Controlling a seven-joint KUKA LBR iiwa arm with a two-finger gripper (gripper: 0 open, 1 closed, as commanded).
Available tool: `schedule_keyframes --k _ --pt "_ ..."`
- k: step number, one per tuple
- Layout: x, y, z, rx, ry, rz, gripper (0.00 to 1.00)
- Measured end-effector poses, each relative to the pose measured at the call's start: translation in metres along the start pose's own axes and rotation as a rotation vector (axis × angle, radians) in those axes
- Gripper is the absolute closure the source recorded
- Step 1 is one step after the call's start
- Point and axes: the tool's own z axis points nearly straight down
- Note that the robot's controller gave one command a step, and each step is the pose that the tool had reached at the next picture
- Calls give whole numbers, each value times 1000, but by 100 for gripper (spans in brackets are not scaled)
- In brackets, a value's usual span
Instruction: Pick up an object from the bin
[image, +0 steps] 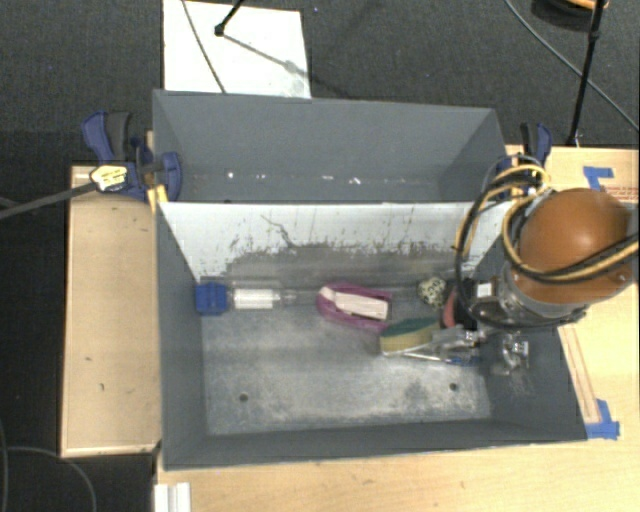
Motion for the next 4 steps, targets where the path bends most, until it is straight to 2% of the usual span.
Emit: schedule_keyframes --k 1,2,3,4 --pt "-51 43 -7 -5 0 -66 0" --pt "-107 -10 -22 2 -2 -94 0" --pt "-92 -23 20 -3 -5 -186 0" --pt "-93 -25 16 3 -5 -181 100"
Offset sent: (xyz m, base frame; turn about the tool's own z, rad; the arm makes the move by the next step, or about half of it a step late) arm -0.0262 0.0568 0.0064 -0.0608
